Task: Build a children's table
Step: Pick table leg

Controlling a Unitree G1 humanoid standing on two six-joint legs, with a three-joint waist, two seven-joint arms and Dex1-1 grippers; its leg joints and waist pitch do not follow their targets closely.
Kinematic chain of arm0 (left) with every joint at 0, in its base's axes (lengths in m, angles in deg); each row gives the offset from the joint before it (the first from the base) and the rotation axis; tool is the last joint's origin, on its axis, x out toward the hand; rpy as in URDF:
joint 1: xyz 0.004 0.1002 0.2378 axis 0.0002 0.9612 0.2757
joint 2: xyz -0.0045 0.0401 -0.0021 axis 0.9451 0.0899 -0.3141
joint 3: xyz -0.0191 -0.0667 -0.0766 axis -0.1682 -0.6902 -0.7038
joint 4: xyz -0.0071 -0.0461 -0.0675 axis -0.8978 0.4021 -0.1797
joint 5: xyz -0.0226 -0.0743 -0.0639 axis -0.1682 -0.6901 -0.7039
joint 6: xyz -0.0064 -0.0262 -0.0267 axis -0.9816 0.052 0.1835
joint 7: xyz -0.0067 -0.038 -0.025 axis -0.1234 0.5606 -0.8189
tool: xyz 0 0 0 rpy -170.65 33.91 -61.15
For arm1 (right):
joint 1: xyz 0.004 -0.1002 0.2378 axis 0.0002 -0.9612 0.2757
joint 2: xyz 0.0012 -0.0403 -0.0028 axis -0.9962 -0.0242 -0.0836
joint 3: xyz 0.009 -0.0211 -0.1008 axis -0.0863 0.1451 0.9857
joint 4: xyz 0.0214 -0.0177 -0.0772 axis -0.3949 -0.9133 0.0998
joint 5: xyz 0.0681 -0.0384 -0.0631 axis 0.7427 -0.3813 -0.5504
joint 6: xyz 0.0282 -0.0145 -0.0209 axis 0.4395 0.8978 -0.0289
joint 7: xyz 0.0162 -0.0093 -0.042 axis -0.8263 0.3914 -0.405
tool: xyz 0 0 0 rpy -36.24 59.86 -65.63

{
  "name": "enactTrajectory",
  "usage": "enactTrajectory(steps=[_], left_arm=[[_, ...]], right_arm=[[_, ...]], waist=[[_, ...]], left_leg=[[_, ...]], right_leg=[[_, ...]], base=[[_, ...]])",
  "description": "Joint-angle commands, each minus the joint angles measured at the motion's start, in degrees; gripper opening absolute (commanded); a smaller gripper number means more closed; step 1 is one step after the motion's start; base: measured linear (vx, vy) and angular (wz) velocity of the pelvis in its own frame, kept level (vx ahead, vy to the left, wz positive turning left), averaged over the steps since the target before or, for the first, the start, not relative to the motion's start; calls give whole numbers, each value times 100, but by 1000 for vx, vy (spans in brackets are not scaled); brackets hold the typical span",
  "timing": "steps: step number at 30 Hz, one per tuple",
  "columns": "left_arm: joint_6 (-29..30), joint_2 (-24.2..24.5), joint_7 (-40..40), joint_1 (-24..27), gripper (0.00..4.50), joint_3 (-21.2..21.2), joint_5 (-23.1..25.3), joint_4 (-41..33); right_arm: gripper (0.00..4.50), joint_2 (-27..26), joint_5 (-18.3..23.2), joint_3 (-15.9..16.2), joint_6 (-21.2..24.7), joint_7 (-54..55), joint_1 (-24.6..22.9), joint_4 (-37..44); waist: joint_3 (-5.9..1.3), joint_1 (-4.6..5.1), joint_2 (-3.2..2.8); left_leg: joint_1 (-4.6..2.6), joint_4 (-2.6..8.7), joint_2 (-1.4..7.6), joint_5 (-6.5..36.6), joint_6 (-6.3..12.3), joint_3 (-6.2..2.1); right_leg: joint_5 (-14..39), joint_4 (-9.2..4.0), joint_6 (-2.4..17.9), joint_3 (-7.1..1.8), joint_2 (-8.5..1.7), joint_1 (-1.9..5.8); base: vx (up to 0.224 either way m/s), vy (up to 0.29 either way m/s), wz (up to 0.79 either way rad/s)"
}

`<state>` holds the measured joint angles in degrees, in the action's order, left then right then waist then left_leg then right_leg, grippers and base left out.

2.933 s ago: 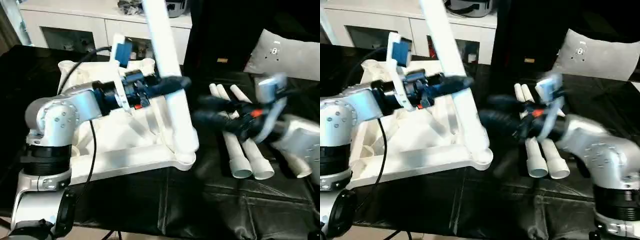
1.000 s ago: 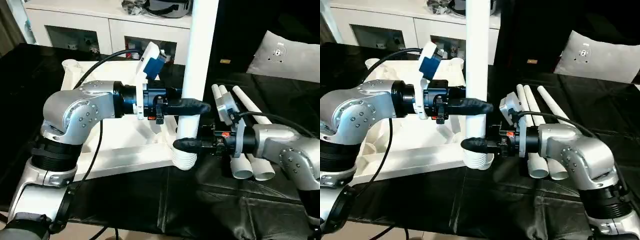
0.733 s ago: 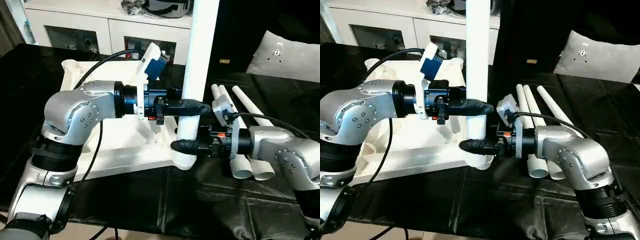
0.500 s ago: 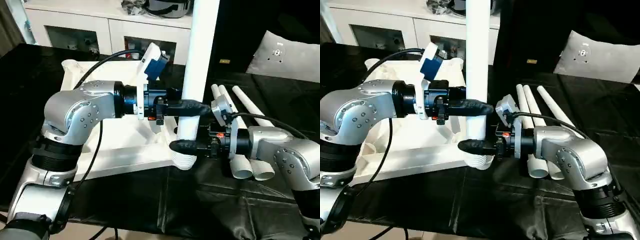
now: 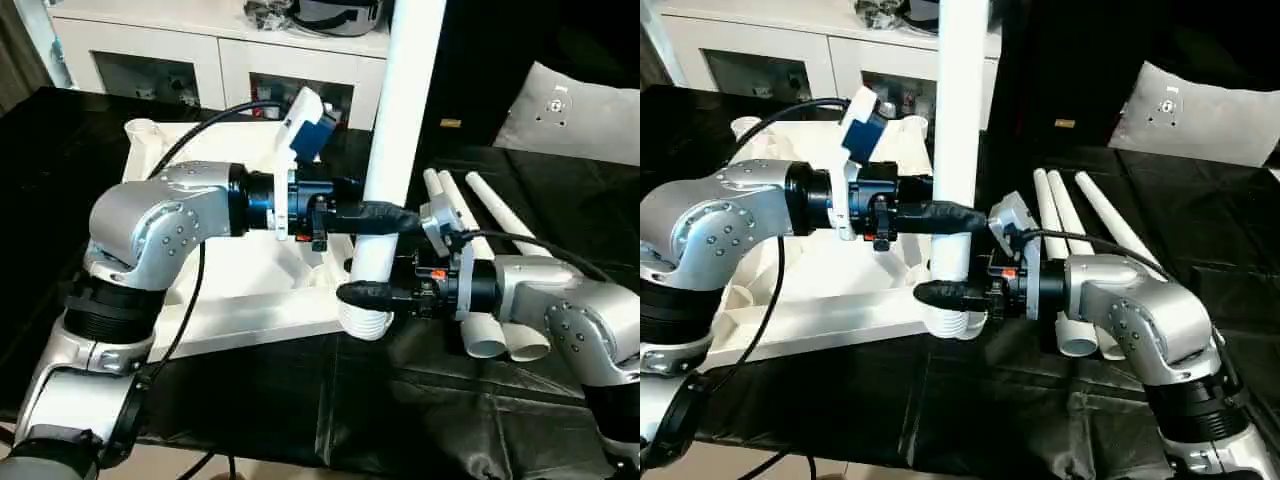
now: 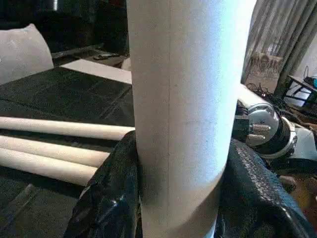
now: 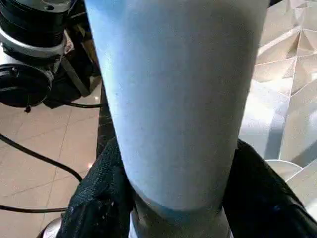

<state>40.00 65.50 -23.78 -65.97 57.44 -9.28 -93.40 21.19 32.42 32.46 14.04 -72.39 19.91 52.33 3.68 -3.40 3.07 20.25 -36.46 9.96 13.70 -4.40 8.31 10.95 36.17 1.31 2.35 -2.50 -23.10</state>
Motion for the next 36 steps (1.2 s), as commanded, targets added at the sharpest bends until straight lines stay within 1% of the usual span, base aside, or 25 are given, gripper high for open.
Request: enactTrajectory(steps=[1, 2, 3, 4, 7, 8, 9, 12, 14, 15, 16, 18, 19, 20, 21, 22, 23, 24, 25, 26, 27, 31, 32, 34, 36], left_arm=[[-151, 5, -48, -121, 184, 129, 81, -52], [-150, 11, -53, -116, 184, 130, 85, -53], [-152, 21, -57, -100, 184, 138, 92, -70], [-148, 21, -59, -106, 184, 138, 93, -66], [-144, 18, -76, -108, 184, 140, 98, -60], [-144, 18, -80, -108, 184, 142, 101, -60], [-140, 14, -99, -112, 184, 146, 116, -55], [-149, 13, -122, -115, 184, 159, 147, -48], [-154, 10, -125, -117, 184, 161, 160, -42], [-157, 9, -124, -117, 184, 162, 163, -41], [-166, 13, -122, -117, 184, 167, 163, -39], [-181, 19, -125, -117, 184, 173, 158, -34], [-186, 20, -125, -119, 184, 174, 159, -31], [-187, 20, -125, -120, 184, 173, 161, -29], [-193, 11, -128, -121, 184, 168, 175, -26], [-193, 10, -128, -121, 184, 168, 177, -26], [-195, 3, -122, -121, 184, 158, 183, -23], [-195, -3, -117, -121, 184, 151, 188, -22], [-196, -1, -121, -122, 184, 151, 194, -22], [-192, 3, -125, -127, 184, 147, 199, -19], [-189, 4, -124, -130, 184, 144, 198, -16], [-198, -11, -41, -114, 184, 108, 215, -33], [-179, -31, -13, -106, 184, 86, 195, -39], [-104, -111, 47, -75, 254, -11, 60, -119], [-92, -218, 230, -58, 256, -84, 45, -157]], right_arm=[[199, -8, -47, -28, -2, 110, -9, -48], [199, -26, -54, -27, 5, 136, -2, -61], [233, -69, -8, -61, 69, 183, -3, -76], [268, -100, 13, -92, 95, 222, 6, -87], [274, -109, 49, -119, 112, 218, 5, -55], [302, -109, 46, -121, 108, 223, 5, -53], [310, -119, 30, -153, 94, 266, 21, -66], [312, -141, 7, -213, 66, 280, 60, -106], [312, -147, 8, -239, 62, 267, 77, -119], [312, -149, 25, -252, 74, 258, 81, -120], [312, -141, 46, -249, 82, 242, 81, -111], [276, -121, 66, -228, 76, 217, 72, -95], [276, -118, 75, -220, 71, 215, 64, -91], [263, -117, 80, -216, 69, 218, 59, -89], [263, -116, 68, -197, 53, 219, 40, -82], [238, -116, 66, -195, 52, 219, 38, -81], [233, -127, 48, -186, 45, 217, 24, -70], [233, -136, 35, -180, 42, 215, 15, -63], [225, -147, 23, -174, 42, 224, 8, -56], [214, -161, 9, -165, 41, 244, 2, -50], [207, -165, 4, -161, 41, 253, 0, -48], [200, -208, -21, -161, 38, 352, -33, -32], [199, -218, -36, -155, 31, 379, -44, -24], [199, -249, -72, -145, 21, 452, -81, -1], [198, -285, -80, -161, 44, 531, -110, 14]], waist=[[-398, -5, -22], [-400, -4, -29], [-398, -6, -54], [-400, 1, -35], [-405, -4, -38], [-399, -4, -35], [-400, -2, -50], [-399, 2, -36], [-403, -1, -47], [-398, 2, -37], [-401, -1, -39], [-400, 0, -49], [-402, 0, -49], [-403, 1, -47], [-405, 2, -29], [-404, 0, -32], [-402, -4, -44], [-400, -2, -40], [-403, 0, -22], [-399, -4, -38], [-399, -3, -36], [-399, -3, -50], [-399, -1, -43], [-401, -2, -54], [-402, -2, -48]], left_leg=[[35, 432, 243, -151, 37, 4], [33, 431, 243, -149, 32, 4], [26, 434, 247, -144, 24, -2], [28, 432, 242, -128, 23, 3], [32, 438, 241, -97, 15, 3], [32, 439, 242, -79, 12, 4], [31, 442, 244, -86, 6, 1], [32, 441, 244, -68, 4, 4], [30, 438, 241, -62, 2, 5], [29, 440, 242, -55, 3, 5], [30, 439, 241, -71, 7, 3], [33, 441, 245, -75, 5, -1], [30, 441, 246, -77, 5, 0], [36, 440, 244, -83, 12, 0], [35, 439, 246, -97, 23, 2], [36, 438, 243, -103, 23, 2], [36, 439, 241, -96, 21, 2], [37, 440, 243, -83, 16, 1], [36, 438, 245, -88, 18, 4], [34, 440, 243, -96, 20, 2], [31, 441, 244, -89, 14, 1], [34, 441, 243, -78, 5, 0], [34, 442, 244, -66, 0, 0], [34, 439, 243, -70, -10, 3], [38, 440, 247, -77, -13, -3]], right_leg=[[782, -382, 1182, -289, -487, 398], [765, -381, 1183, -291, -485, 399], [756, -375, 1193, -288, -486, 392], [746, -381, 1196, -289, -481, 396], [741, -379, 1218, -289, -482, 404], [743, -380, 1212, -290, -478, 401], [744, -382, 1207, -288, -479, 401], [748, -381, 1203, -290, -477, 400], [758, -385, 1203, -289, -479, 400], [767, -387, 1203, -288, -474, 398], [752, -383, 1203, -289, -474, 403], [732, -380, 1215, -285, -478, 402], [719, -379, 1219, -285, -477, 401], [691, -377, 1224, -286, -477, 407], [668, -374, 1229, -287, -479, 409], [667, -372, 1230, -288, -479, 409], [684, -375, 1230, -288, -481, 408], [719, -379, 1223, -287, -482, 408], [720, -379, 1215, -288, -481, 408], [726, -378, 1205, -288, -479, 403], [740, -380, 1204, -287, -480, 403], [746, -380, 1200, -286, -480, 401], [762, -381, 1195, -285, -480, 401], [735, -381, 1204, -287, -482, 401], [684, -376, 1231, -285, -482, 406]], base=[[0, 0, 0], [0, 0, 0], [0, 0, 0], [0, 0, 0], [0, 0, 0], [0, 0, 0], [0, 0, 0], [0, 0, 0], [0, 0, 0], [0, 0, 0], [0, 0, 0], [0, 0, 0], [0, 0, 0], [0, 0, 0], [0, 0, 0], [0, 0, 0], [0, 0, 0], [0, 0, 0], [0, 0, 0], [0, 0, 0], [0, 0, 0], [0, 0, 0], [0, 0, 0], [0, 0, 0], [0, 0, 0]])
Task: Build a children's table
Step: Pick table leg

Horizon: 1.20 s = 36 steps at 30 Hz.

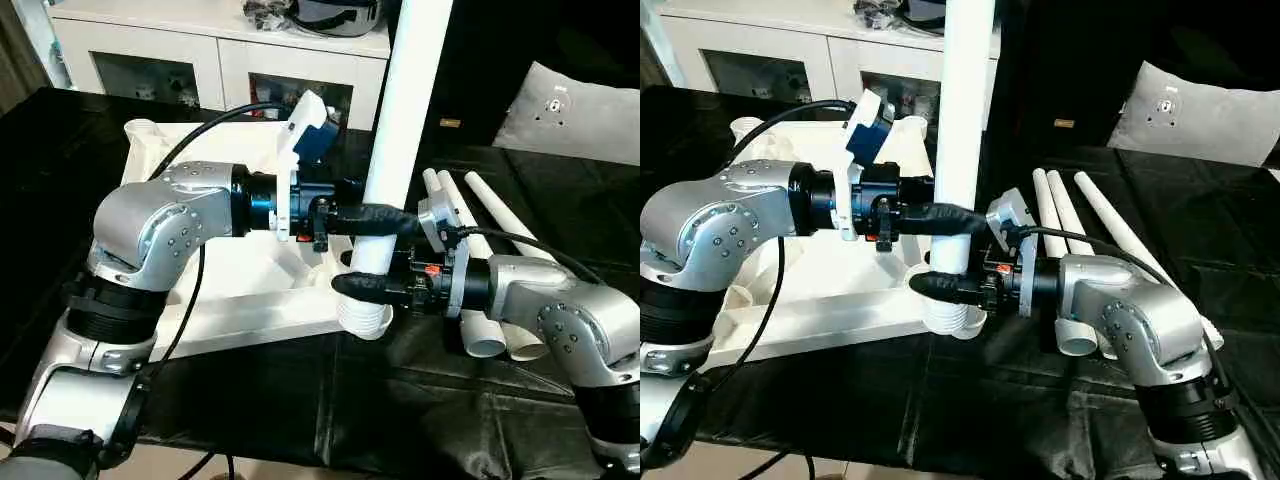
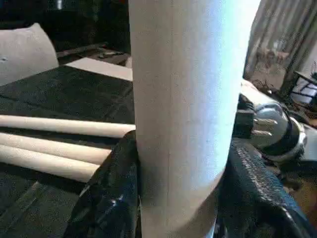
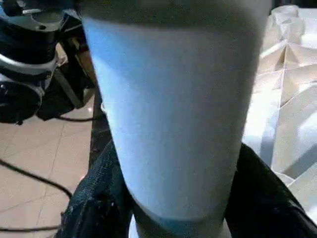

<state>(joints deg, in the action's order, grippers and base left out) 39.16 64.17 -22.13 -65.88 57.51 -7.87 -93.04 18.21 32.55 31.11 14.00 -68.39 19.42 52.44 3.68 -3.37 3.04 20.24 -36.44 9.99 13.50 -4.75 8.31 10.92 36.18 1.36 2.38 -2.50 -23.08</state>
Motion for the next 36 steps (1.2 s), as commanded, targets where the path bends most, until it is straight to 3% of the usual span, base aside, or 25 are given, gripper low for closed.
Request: enactTrajectory(steps=[1, 2, 3, 7, 8, 12, 13, 15, 16, 17, 18, 19, 20, 23, 24, 27, 30, 32, 36], left_arm=[[22, -145, 114, -22, 267, -138, -163, -230], [32, -163, 121, -2, 267, -151, -191, -251], [46, -191, 139, 23, 296, -174, -229, -278], [154, -481, 430, 155, 311, -343, -456, -423], [168, -569, 525, 202, 326, -360, -474, -463], [172, -729, 716, 290, 353, -438, -521, -513], [111, -847, 749, 380, 353, -505, -620, -607], [85, -957, 807, 444, 363, -567, -711, -695], [125, -1204, 975, 562, 378, -736, -962, -873], [120, -1234, 996, 574, 378, -753, -985, -887], [105, -1490, 1194, 672, 382, -911, -1215, -999], [107, -1572, 1267, 701, 387, -965, -1298, -1029], [82, -1668, 1361, 730, 401, -1020, -1367, -1058], [-3, -2007, 1723, 771, 429, -1250, -1585, -1059], [-211, -2430, 2203, 778, 429, -1552, -1827, -1028], [-311, -2708, 2555, 793, 450, -1800, -2007, -1056], [-405, -2704, 2721, 809, 450, -1886, -1882, -1098], [-423, -2618, 2901, 827, 450, -1952, -1763, -1100], [-540, -2020, 3254, 1002, 450, -1709, -735, -996]], right_arm=[[197, -28, -106, -28, 54, 201, -82, 17], [197, -41, -111, -29, 55, 225, -89, 20], [193, -59, -116, -32, 56, 258, -99, 22], [192, -185, -264, -8, 31, 556, -193, -9], [191, -218, -304, -2, 44, 651, -215, -28], [191, -321, -216, -62, 61, 742, -253, -20], [191, -386, -199, -82, 69, 829, -300, 14], [191, -446, -235, -82, 3, 910, -358, 48], [191, -653, -404, -96, -338, 1137, -482, 78], [191, -684, -422, -109, -362, 1188, -491, 75], [191, -926, -521, -214, -468, 1583, -540, 51], [191, -992, -525, -249, -448, 1698, -544, 44], [191, -1048, -536, -270, -473, 1766, -541, 37], [191, -1161, -537, -320, -443, 1891, -537, 26], [191, -1270, -538, -376, -502, 2001, -566, 8], [191, -1346, -605, -368, -683, 2033, -642, 20], [191, -1372, -639, -347, -772, 2070, -666, 49], [191, -1356, -730, -348, -866, 2153, -653, 43], [191, -1271, -1136, -418, -1113, 2490, -553, -81]], waist=[[-405, -9, -62], [-405, -5, -51], [-408, -5, -55], [-404, -3, -44], [-407, -15, -74], [-403, -5, -63], [-402, -13, -95], [-399, -3, -76], [-395, -15, -143], [-394, 3, -116], [-412, -8, -177], [-403, 18, -132], [-403, 11, -123], [-374, 20, -149], [-365, 14, -128], [-367, 12, -110], [-360, 38, -112], [-360, 73, -134], [-355, 115, -165]], left_leg=[[37, 435, 236, -52, 24, -2], [40, 438, 238, -64, 21, -2], [41, 436, 240, -63, 19, -1], [38, 440, 237, -14, -2, 2], [36, 440, 234, -9, 8, -2], [42, 443, 228, 60, 30, -5], [43, 444, 229, 64, 23, -8], [46, 449, 235, 77, 31, -8], [41, 451, 242, 95, 16, -15], [56, 447, 253, 88, 4, -1], [51, 446, 252, 60, -41, -21], [65, 453, 252, 120, -2, -9], [58, 461, 228, 163, -7, -20], [62, 450, 209, 328, -21, -3], [65, 451, 199, 395, -9, 7], [86, 463, 219, 411, 0, -7], [99, 467, 187, 387, 53, -16], [78, 464, 183, 417, 34, -20], [60, 482, 188, 467, -11, -35]], right_leg=[[688, -380, 1225, -288, -479, 406], [678, -379, 1229, -287, -478, 408], [658, -375, 1239, -288, -480, 407], [703, -389, 1229, -288, -470, 403], [716, -391, 1223, -287, -475, 407], [817, -415, 1181, -285, -468, 407], [817, -412, 1183, -288, -475, 408], [816, -419, 1175, -286, -470, 411], [809, -414, 1187, -284, -478, 398], [763, -424, 1206, -291, -491, 389], [608, -386, 1332, -282, -492, 387], [610, -430, 1334, -280, -478, 388], [691, -422, 1296, -272, -461, 421], [1043, -476, 1188, -282, -455, 414], [1302, -503, 1071, -286, -443, 398], [1358, -519, 1006, -271, -441, 394], [1441, -532, 780, -262, -421, 408], [1646, -557, 630, -258, -412, 377], [1701, -555, 469, -249, -390, 354]], base=[[0, 0, 0], [0, 0, 0], [0, 0, 0], [0, 0, 0], [0, 0, 0], [0, 0, 0], [0, 0, 0], [0, 0, 0], [0, 0, 0], [0, 0, 0], [0, 0, 0], [0, 0, 0], [0, 0, 0], [0, 0, 0], [0, 0, 0], [0, 0, 0], [0, 0, 0], [0, 0, 0], [0, 0, 0]])
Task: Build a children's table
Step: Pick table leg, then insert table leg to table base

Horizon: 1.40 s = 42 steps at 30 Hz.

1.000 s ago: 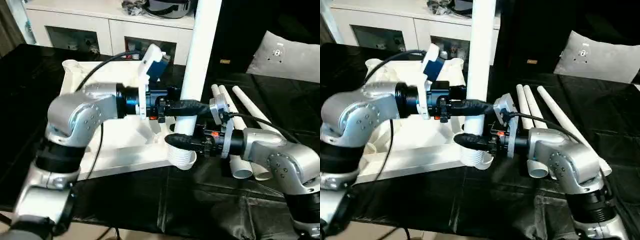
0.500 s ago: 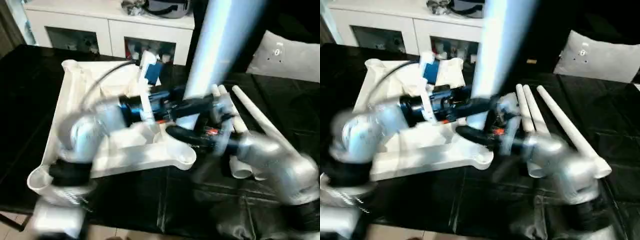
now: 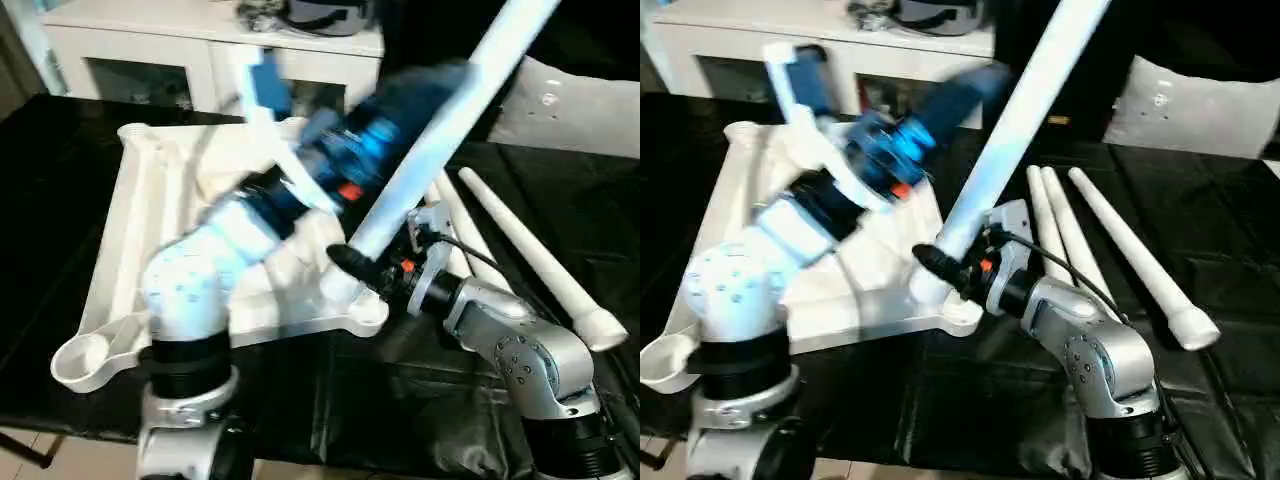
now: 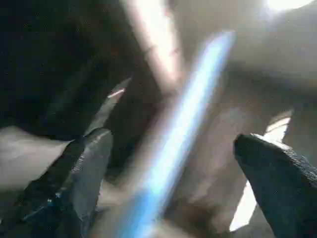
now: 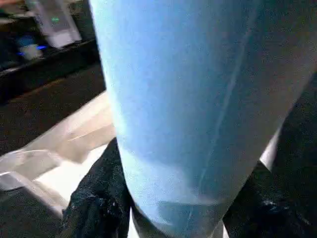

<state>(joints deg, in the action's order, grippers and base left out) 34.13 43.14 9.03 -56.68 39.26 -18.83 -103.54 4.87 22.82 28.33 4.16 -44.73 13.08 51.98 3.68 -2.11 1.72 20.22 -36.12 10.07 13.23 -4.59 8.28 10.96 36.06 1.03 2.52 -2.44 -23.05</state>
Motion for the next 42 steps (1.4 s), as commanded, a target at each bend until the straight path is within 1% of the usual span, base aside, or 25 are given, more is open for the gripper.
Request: enactTrajectory(steps=[1, 2, 4, 6, 7, 9, 11, 13, 14, 15, 17, 18, 20, 22, 23, 24, 26, 31, 32, 35, 36, 37, 38, 41, 42], left_arm=[[-147, 565, 94, 264, 450, 459, 899, 35], [-159, 634, 87, 288, 450, 512, 966, 30], [-163, 1025, -85, 471, 450, 800, 1243, -12], [-271, 1703, -475, 742, 450, 1379, 1691, -13], [-383, 2098, -698, 833, 450, 1787, 2015, 40], [-558, 2544, -1042, 888, 450, 2294, 2411, 123], [-731, 2723, -1269, 932, 450, 2501, 2622, 191], [-911, 2877, -1526, 1011, 450, 2654, 2760, 301], [-1004, 2964, -1744, 1092, 432, 2706, 2769, 345], [-1151, 3057, -1981, 1176, 415, 2768, 2785, 395], [-1498, 3245, -2358, 1297, 415, 2930, 2866, 497], [-1662, 3326, -2490, 1335, 394, 3013, 2923, 545], [-1987, 3407, -2650, 1363, 379, 3131, 3076, 710], [-2307, 3461, -2705, 1270, 369, 3349, 3422, 1194], [-2307, 3461, -2705, 1270, 360, 3349, 3422, 1194], [-2412, 3466, -2723, 1212, 346, 3429, 3581, 1415], [-2507, 3429, -2855, 1167, 327, 3440, 3631, 1616], [-2235, 3396, -3177, 1161, 289, 3484, 3525, 1782], [-2260, 3410, -3211, 1189, 284, 3518, 3549, 1769], [-2117, 3354, -3169, 1284, 274, 3517, 3530, 1745], [-2107, 3330, -3155, 1296, 248, 3496, 3524, 1753], [-2104, 3314, -3148, 1301, 248, 3481, 3524, 1763], [-2086, 3293, -3129, 1310, 242, 3466, 3535, 1765], [-2010, 3231, -3067, 1336, 222, 3419, 3602, 1785], [-1996, 3205, -3021, 1337, 201, 3405, 3642, 1819]], right_arm=[[191, 122, -257, -223, -134, 217, 127, -92], [191, 129, -260, -238, -125, 224, 133, -98], [191, 175, -272, -347, -121, 274, 144, -112], [191, 251, -244, -479, -74, 342, 127, -123], [191, 261, -176, -562, -1, 376, 115, -132], [191, 276, -114, -624, 42, 366, 91, -131], [191, 287, -126, -617, 26, 360, 50, -118], [191, 318, -211, -524, -266, 197, -48, -68], [191, 293, -217, -535, -353, 170, -114, -38], [191, 277, -253, -526, -470, 139, -192, 8], [191, 276, -394, -464, -590, 191, -338, 96], [191, 291, -484, -412, -628, 235, -401, 133], [191, 282, -734, -324, -1061, 251, -491, 132], [190, 362, -430, -316, -371, 198, -607, 365], [190, 362, -430, -316, -371, 198, -607, 365], [190, 389, -310, -323, -256, 121, -650, 427], [190, 404, -300, -329, -358, 49, -692, 439], [190, 484, -623, -189, -685, 49, -830, 455], [190, 490, -600, -181, -618, 49, -833, 474], [190, 409, -272, -362, -230, 76, -773, 548], [190, 402, -241, -386, -187, 87, -767, 556], [190, 403, -232, -393, -171, 92, -766, 561], [190, 375, -199, -422, -166, 105, -751, 557], [190, 357, -149, -429, -222, 78, -723, 535], [190, 357, -144, -419, -238, 59, -704, 518]], waist=[[-357, 1, -47], [-365, 21, -66], [-383, 15, -51], [-396, 1, -74], [-392, 2, -63], [-390, 13, -101], [-388, 2, -105], [-379, 11, -110], [-374, 13, -155], [-369, 17, -154], [-372, 15, -158], [-361, 12, -167], [-354, 21, -179], [-353, 30, -185], [-335, 33, -179], [-350, 30, -207], [-354, 28, -205], [-365, 23, -222], [-363, 23, -239], [-365, 25, -216], [-363, 23, -225], [-361, 23, -227], [-363, 26, -189], [-360, 28, -214], [-362, 31, -193]], left_leg=[[58, 454, 185, 485, -42, -34], [56, 463, 184, 480, -53, -37], [50, 452, 185, 377, -55, -30], [35, 461, 200, 170, -33, -29], [40, 461, 198, 152, 6, -26], [24, 463, 196, 150, -21, -8], [32, 473, 203, 125, -27, -18], [44, 476, 203, 202, -83, -5], [29, 475, 201, 327, -115, -1], [30, 486, 199, 414, -125, -1], [32, 486, 196, 431, -126, -3], [39, 500, 188, 452, -113, -7], [37, 504, 195, 547, -136, -7], [22, 510, 189, 596, -149, -6], [23, 520, 178, 630, -115, -7], [16, 515, 191, 693, -120, -15], [16, 516, 195, 706, -114, -18], [18, 504, 208, 622, -155, -9], [22, 507, 201, 616, -148, -15], [29, 502, 202, 586, -88, -13], [27, 497, 199, 598, -69, -9], [29, 498, 204, 614, -73, -11], [36, 499, 199, 613, -68, -6], [22, 501, 203, 637, -71, -8], [25, 501, 206, 620, -66, -7]], right_leg=[[1708, -543, 479, -266, -398, 344], [1663, -522, 451, -273, -390, 340], [1445, -496, 526, -277, -396, 343], [1009, -440, 706, -284, -399, 338], [968, -449, 707, -284, -395, 337], [881, -425, 798, -289, -401, 335], [847, -418, 833, -289, -416, 349], [857, -428, 918, -296, -434, 361], [944, -454, 939, -297, -434, 344], [1027, -459, 935, -300, -430, 350], [1046, -454, 939, -304, -431, 355], [1167, -479, 891, -306, -426, 350], [1318, -492, 858, -303, -433, 336], [1406, -493, 845, -308, -421, 343], [1469, -520, 798, -307, -395, 344], [1526, -510, 769, -315, -424, 341], [1555, -523, 770, -314, -434, 331], [1260, -483, 959, -317, -449, 331], [1249, -476, 977, -315, -447, 340], [1228, -476, 1008, -317, -445, 352], [1316, -491, 1004, -315, -445, 351], [1368, -494, 991, -314, -448, 345], [1429, -505, 955, -311, -443, 353], [1535, -507, 914, -309, -442, 331], [1521, -506, 912, -308, -442, 333]], base=[[0, 0, 0], [0, 0, 0], [0, 0, 0], [0, 0, 0], [0, 0, 0], [0, 0, 0], [0, 0, 0], [0, 0, 0], [0, 0, 0], [0, 0, 0], [0, 0, 0], [0, 0, 0], [0, 0, 0], [0, 0, 0], [0, 0, 0], [0, 0, 0], [0, 0, 0], [0, 0, 0], [0, 0, 0], [0, 0, 0], [0, 0, 0], [0, 0, 0], [0, 0, 0], [0, 0, 0], [0, 0, 0]])
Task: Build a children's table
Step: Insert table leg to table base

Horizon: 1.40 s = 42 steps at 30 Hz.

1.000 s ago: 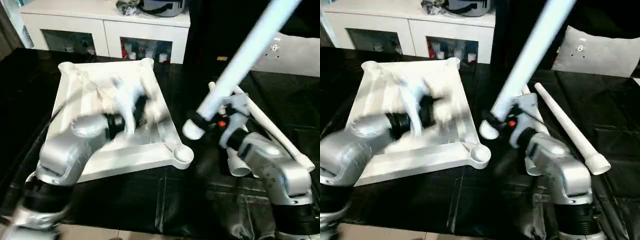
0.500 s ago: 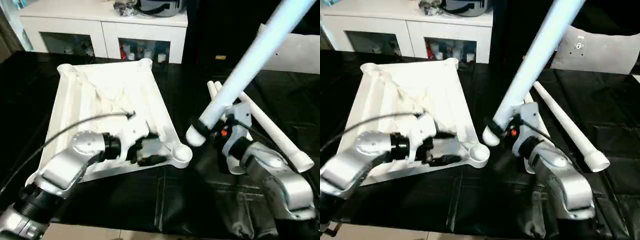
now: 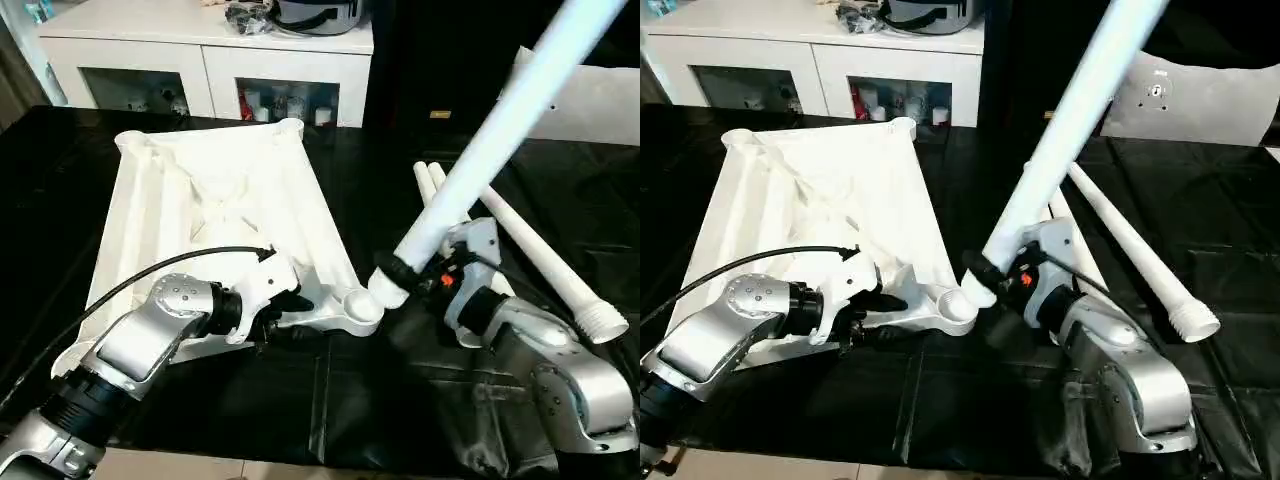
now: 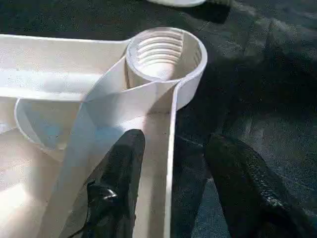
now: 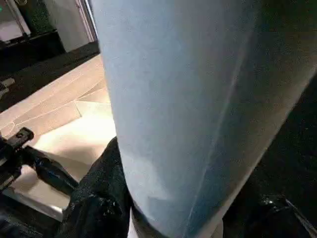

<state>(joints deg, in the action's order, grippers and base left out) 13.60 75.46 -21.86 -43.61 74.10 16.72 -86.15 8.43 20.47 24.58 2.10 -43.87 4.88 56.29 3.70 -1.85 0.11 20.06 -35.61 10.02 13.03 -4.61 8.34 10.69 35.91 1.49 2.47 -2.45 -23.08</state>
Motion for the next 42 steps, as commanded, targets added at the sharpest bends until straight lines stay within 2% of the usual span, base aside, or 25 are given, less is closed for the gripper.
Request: enactTrajectory(steps=[1, 3, 10, 11, 14, 15, 17, 19, 20, 22, 23, 24, 26, 28, 29, 31, 34, 36, 37, 38, 42], left_arm=[[79, -49, 125, 22, 195, -85, 126, 125], [96, -63, 167, 7, 178, -86, 165, 177], [55, -18, 91, 61, 115, -31, 233, 136], [65, -18, 82, 64, 107, -25, 252, 130], [92, -41, 72, 70, 92, -42, 278, 132], [86, -37, 37, 66, 66, -37, 299, 133], [77, -31, 6, 63, 57, -32, 314, 133], [56, -13, -24, 62, 47, -18, 336, 124], [35, -9, -33, 61, 35, -12, 347, 126], [20, -8, -41, 60, 14, -10, 356, 128], [-29, -4, -62, 64, 8, -3, 381, 123], [-29, -4, -62, 64, 3, -3, 381, 123], [-116, -1, -93, 65, 3, -3, 394, 122], [-296, 14, -178, 74, 0, 12, 408, 109], [-296, 14, -178, 74, 0, 12, 408, 109], [-524, 54, -323, 100, 0, 55, 461, 65], [-766, 126, -461, 109, 0, 174, 622, 97], [-841, 153, -489, 103, 0, 223, 702, 131], [-881, 170, -508, 96, 0, 253, 748, 150], [-942, 192, -547, 83, 0, 284, 790, 177], [-1168, 219, -784, 44, 0, 295, 750, 202]], right_arm=[[190, 18, 85, -15, -26, -59, 139, 73], [190, 48, 82, 25, 11, -108, 177, 72], [190, 73, 176, 42, 92, -249, 213, 59], [190, 81, 165, 38, 35, -290, 215, 36], [190, 95, 167, 25, 0, -368, 226, 12], [190, 122, 214, 32, 57, -446, 245, 24], [190, 146, 258, 39, 114, -499, 260, 38], [190, 229, 326, 121, 236, -646, 273, 70], [190, 268, 349, 166, 296, -713, 280, 77], [190, 290, 358, 193, 333, -757, 283, 79], [190, 383, 333, 336, 407, -918, 308, 64], [190, 383, 333, 336, 407, -918, 308, 64], [190, 461, 283, 467, 464, -1034, 355, 21], [190, 532, 189, 606, 481, -1143, 421, -66], [190, 532, 189, 606, 481, -1143, 421, -66], [190, 552, 11, 761, 409, -1191, 590, -291], [190, 681, -174, 1006, 453, -1305, 786, -495], [190, 751, -211, 1082, 521, -1347, 809, -531], [190, 788, -218, 1115, 580, -1359, 813, -554], [190, 824, -240, 1143, 603, -1378, 814, -594], [190, 849, -248, 1165, 638, -1410, 819, -671]], waist=[[-364, 0, -32], [-366, 0, -22], [-374, -6, -46], [-371, -4, -27], [-365, -5, -29], [-365, -7, -31], [-368, -13, -18], [-368, -10, -15], [-367, -4, 22], [-368, -10, 2], [-366, -4, 47], [-366, -12, 34], [-375, -3, 20], [-379, 4, 58], [-376, -1, 38], [-381, 4, 62], [-377, 6, 55], [-376, 0, 92], [-373, -8, 68], [-371, -6, 97], [-378, -14, 85]], left_leg=[[46, 446, 205, 608, -57, -13], [55, 444, 195, 567, -41, -12], [50, 441, 208, 511, -16, -14], [49, 445, 210, 527, -14, -14], [50, 444, 204, 566, -10, -13], [51, 444, 205, 576, -8, -13], [51, 441, 206, 545, 11, -12], [57, 439, 204, 516, 27, -14], [65, 432, 198, 502, 42, -5], [64, 433, 199, 472, 57, -10], [66, 435, 204, 474, 71, -6], [69, 435, 202, 470, 74, -12], [74, 430, 209, 391, 83, -13], [74, 424, 207, 356, 103, -7], [72, 424, 210, 342, 109, -7], [75, 421, 210, 303, 115, -1], [64, 424, 216, 321, 96, -2], [65, 423, 221, 302, 107, 7], [55, 426, 226, 297, 107, 2], [57, 431, 231, 313, 107, 1], [46, 437, 239, 360, 58, -2]], right_leg=[[1543, -492, 857, -304, -443, 338], [1539, -494, 835, -303, -439, 343], [1391, -482, 884, -303, -447, 342], [1394, -482, 890, -300, -444, 341], [1539, -493, 855, -302, -449, 342], [1569, -498, 848, -303, -453, 341], [1582, -499, 826, -306, -454, 343], [1601, -500, 807, -303, -450, 345], [1598, -506, 802, -305, -446, 348], [1603, -500, 807, -301, -450, 347], [1634, -508, 799, -299, -450, 342], [1653, -499, 795, -298, -451, 349], [1518, -486, 808, -300, -456, 351], [1462, -478, 827, -301, -455, 353], [1450, -477, 842, -301, -458, 348], [1406, -472, 862, -301, -460, 349], [1436, -465, 892, -297, -462, 340], [1400, -463, 866, -307, -466, 349], [1380, -455, 878, -303, -464, 339], [1387, -459, 868, -302, -464, 341], [1365, -455, 874, -304, -475, 332]], base=[[0, 0, 0], [0, 0, 0], [0, 0, 0], [0, 0, 0], [0, 0, 0], [0, 0, 0], [0, 0, 0], [0, 0, 0], [0, 0, 0], [0, 0, 0], [0, 0, 0], [0, 0, 0], [0, 0, 0], [0, 0, 0], [0, 0, 0], [0, 0, 0], [0, 0, 0], [0, 0, 0], [0, 0, 0], [0, 0, 0], [0, 0, 0]])
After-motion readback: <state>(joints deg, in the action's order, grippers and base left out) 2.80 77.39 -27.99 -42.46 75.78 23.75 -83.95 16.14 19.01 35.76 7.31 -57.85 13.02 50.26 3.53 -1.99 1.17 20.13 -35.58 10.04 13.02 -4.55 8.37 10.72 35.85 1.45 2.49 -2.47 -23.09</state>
